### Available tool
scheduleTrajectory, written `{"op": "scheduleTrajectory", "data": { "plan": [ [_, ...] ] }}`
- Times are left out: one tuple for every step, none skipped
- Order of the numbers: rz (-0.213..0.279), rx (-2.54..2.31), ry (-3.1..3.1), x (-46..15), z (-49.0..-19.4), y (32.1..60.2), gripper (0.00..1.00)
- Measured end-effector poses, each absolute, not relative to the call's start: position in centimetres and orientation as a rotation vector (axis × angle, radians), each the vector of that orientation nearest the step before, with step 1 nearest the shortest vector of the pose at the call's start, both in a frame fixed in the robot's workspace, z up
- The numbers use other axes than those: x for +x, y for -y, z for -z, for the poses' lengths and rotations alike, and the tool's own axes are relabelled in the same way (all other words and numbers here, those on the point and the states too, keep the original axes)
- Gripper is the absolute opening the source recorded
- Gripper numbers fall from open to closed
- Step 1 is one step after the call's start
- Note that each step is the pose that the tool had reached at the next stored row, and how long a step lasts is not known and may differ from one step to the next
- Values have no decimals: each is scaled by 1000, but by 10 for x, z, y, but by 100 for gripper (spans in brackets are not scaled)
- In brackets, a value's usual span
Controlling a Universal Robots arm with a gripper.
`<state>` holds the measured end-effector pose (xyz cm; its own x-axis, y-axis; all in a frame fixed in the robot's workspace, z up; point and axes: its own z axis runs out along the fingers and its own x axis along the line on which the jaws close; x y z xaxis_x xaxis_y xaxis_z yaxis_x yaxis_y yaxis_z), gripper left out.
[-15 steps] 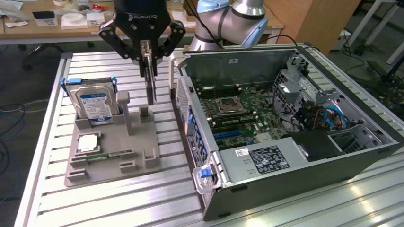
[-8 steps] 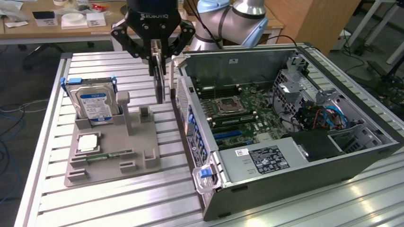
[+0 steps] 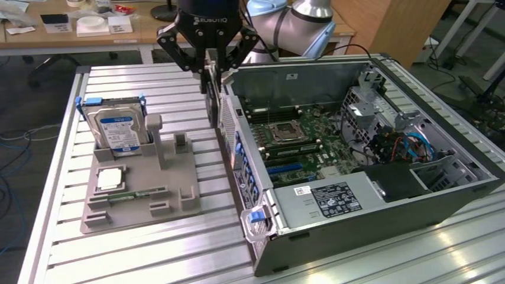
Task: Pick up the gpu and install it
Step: 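Pick up the gpu and move the gpu toward the slot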
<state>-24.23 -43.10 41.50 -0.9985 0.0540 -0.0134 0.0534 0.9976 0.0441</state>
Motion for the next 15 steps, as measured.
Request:
{"op": "scheduleTrajectory", "data": {
  "plan": [
    [-68,84,-3125,-240,-415,431,27],
    [-68,84,-3125,-238,-415,431,27],
    [-68,84,-3126,-237,-415,431,27],
    [-68,84,-3126,-235,-415,431,27],
    [-68,84,-3126,-233,-415,431,27],
    [-68,84,-3126,-231,-415,431,27],
    [-68,84,-3126,-230,-415,431,27],
    [-68,84,-3126,-228,-415,431,27],
    [-68,84,-3126,-226,-415,431,27],
    [-68,84,-3126,-224,-415,431,27],
    [-68,84,-3126,-222,-415,431,27],
    [-68,84,-3126,-221,-415,431,27],
    [-68,84,-3126,-219,-415,431,27],
    [-68,84,-3126,-217,-415,431,27],
    [-68,84,-3126,-215,-415,431,27]
  ]
}}
